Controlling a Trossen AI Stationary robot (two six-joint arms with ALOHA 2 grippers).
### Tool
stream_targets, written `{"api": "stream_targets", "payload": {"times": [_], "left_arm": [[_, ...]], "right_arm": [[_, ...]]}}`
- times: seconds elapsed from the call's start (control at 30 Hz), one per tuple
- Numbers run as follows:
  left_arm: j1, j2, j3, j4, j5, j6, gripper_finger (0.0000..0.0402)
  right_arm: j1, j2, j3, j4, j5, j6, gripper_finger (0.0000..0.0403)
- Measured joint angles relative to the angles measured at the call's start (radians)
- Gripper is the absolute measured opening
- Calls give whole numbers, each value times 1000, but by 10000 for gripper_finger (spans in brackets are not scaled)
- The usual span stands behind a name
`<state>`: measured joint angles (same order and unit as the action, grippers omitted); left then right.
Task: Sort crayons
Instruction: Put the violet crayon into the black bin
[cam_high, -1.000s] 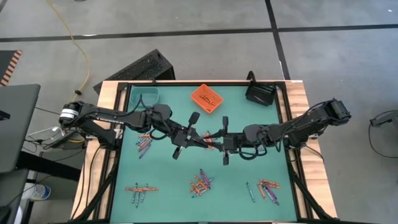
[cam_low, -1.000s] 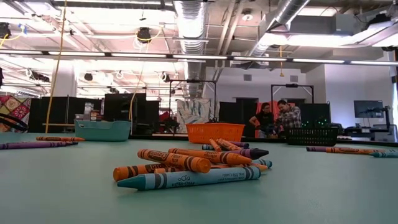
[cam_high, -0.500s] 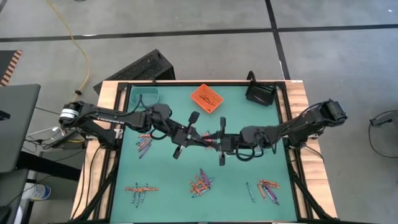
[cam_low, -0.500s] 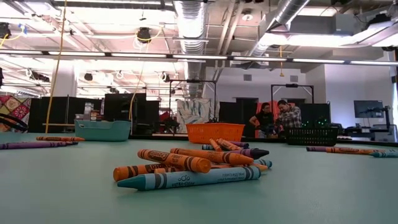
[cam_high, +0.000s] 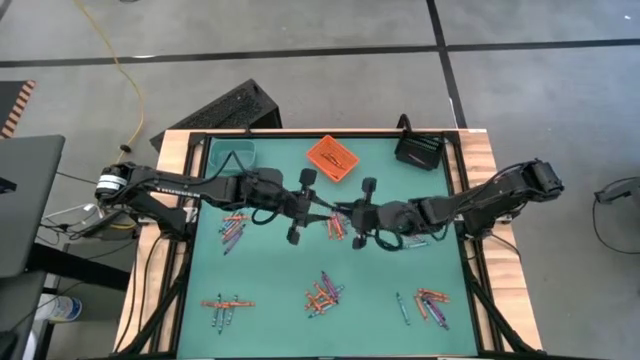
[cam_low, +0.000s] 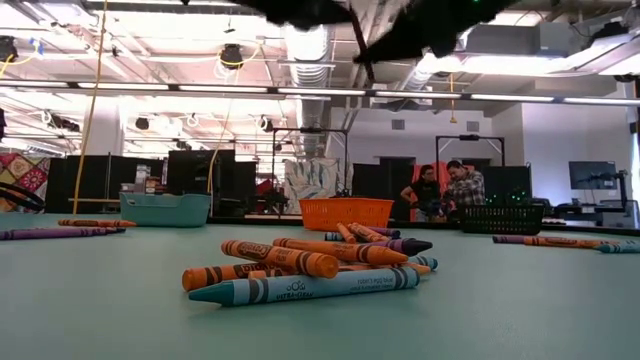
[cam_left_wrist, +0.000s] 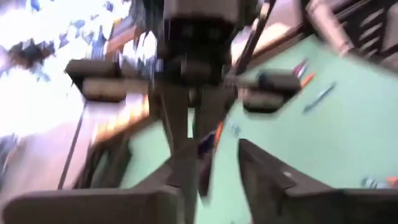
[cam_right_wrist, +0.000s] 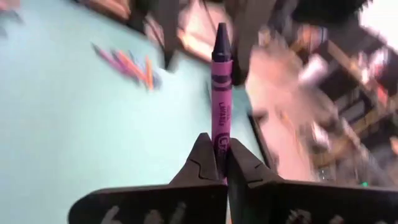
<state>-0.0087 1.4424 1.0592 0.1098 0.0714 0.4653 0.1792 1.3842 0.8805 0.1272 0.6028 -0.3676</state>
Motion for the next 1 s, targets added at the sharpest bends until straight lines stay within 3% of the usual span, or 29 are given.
{"api": "stream_targets", "payload": {"times": [0.17,0.37,0.77,1.0], "left_arm": [[-8,2,-3,-179,-20,-103,193],[-42,1,-89,-258,-32,-215,216],[-151,-1,-335,-10,-58,-362,217],[-184,-1,-387,79,-63,-397,217]], "right_arm": [[-154,-25,14,-308,64,159,2],[-429,-42,12,-602,19,239,2],[-976,-39,11,-718,-288,142,3],[-1158,-9,11,-753,-391,108,4]]}}
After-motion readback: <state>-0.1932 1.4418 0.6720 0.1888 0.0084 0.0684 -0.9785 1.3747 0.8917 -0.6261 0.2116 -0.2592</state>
